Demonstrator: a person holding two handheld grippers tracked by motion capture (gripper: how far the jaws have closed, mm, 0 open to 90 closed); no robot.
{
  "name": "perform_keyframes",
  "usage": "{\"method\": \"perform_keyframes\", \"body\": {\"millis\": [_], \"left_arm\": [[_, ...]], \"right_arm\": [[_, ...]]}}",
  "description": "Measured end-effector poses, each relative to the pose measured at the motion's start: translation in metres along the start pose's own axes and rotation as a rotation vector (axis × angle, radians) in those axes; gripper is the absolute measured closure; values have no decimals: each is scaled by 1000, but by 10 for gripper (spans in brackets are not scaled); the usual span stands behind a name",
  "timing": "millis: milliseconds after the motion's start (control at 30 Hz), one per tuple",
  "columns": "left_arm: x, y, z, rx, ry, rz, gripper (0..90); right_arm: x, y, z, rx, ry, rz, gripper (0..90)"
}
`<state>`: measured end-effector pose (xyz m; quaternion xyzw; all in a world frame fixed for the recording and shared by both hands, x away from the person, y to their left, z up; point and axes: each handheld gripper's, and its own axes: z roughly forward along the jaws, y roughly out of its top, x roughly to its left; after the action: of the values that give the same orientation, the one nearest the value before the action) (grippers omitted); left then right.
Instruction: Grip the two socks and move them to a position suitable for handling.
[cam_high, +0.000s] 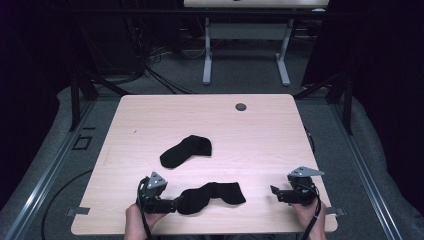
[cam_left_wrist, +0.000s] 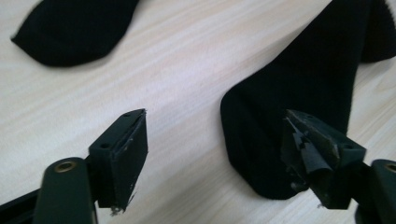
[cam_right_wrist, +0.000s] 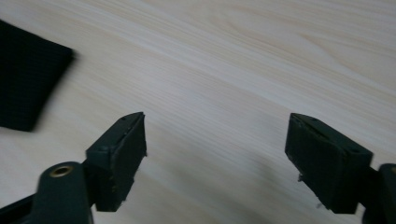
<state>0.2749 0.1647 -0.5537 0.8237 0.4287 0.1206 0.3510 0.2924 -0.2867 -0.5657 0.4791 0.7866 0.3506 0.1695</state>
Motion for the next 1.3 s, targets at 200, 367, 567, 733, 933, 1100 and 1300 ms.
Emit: {"method": "perform_keyframes", "body": {"millis": [200, 367, 567, 733, 933, 1100, 1300], "left_arm": [[-4, -5, 6, 6, 0, -2, 293], [-7, -3, 13, 38, -1, 26, 316], [-10, -7, 20, 60, 1, 45, 404], [-12, -8, 20, 57, -1, 78, 502], [-16, -7, 20, 65, -4, 123, 614], [-18, -9, 20, 57, -15, 137, 692], [-20, -12, 19, 38, -24, 138, 798]], "right_arm": [[48, 19, 8, 41, 172, -73, 375], [74, 27, 25, 86, 225, -123, 460], [83, 27, 36, 114, 262, -121, 557], [87, 26, 41, 147, 248, -138, 607], [93, 26, 41, 158, 203, -195, 689], [91, 24, 40, 145, 217, -180, 754], [90, 19, 40, 110, 231, -167, 819]]}}
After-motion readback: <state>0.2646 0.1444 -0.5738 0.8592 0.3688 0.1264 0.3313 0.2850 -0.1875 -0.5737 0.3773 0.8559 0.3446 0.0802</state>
